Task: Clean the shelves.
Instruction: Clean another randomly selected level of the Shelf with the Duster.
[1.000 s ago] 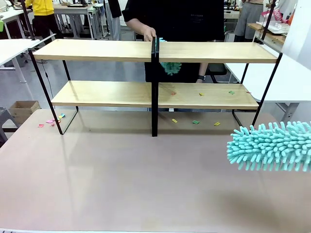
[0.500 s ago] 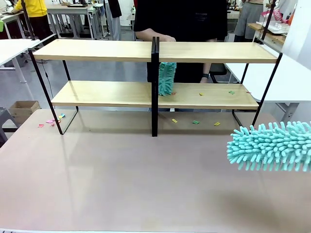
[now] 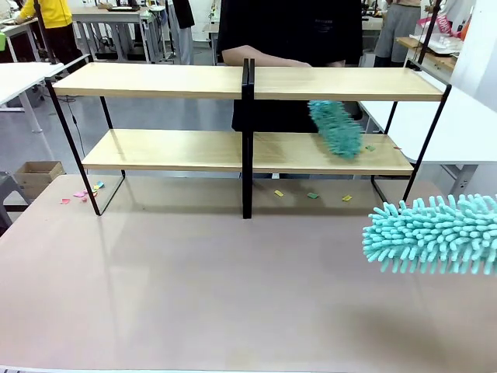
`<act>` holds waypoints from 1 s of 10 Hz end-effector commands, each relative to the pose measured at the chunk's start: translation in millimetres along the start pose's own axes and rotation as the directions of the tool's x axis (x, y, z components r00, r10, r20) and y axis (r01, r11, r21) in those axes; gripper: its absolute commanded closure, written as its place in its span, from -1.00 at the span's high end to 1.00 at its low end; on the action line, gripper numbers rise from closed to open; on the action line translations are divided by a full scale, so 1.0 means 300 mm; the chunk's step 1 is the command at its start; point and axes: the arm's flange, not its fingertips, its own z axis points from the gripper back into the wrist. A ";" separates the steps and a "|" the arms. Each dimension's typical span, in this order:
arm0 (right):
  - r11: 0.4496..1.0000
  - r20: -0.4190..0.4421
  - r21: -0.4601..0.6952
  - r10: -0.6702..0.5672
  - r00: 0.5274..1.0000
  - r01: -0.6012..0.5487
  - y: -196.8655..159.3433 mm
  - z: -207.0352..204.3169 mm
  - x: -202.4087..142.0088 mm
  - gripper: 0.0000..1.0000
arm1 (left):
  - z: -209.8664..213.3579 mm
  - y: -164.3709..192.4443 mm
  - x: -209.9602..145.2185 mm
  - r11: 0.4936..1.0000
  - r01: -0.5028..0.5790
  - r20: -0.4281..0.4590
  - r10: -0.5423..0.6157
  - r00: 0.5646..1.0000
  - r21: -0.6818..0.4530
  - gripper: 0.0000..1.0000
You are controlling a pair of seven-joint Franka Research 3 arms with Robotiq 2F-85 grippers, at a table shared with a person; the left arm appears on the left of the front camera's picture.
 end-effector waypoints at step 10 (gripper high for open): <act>0.973 -0.033 -0.229 -0.029 0.999 0.020 0.047 -0.070 0.243 -0.74 | 0.000 0.000 0.000 1.000 0.002 -0.004 -0.002 1.000 0.006 1.00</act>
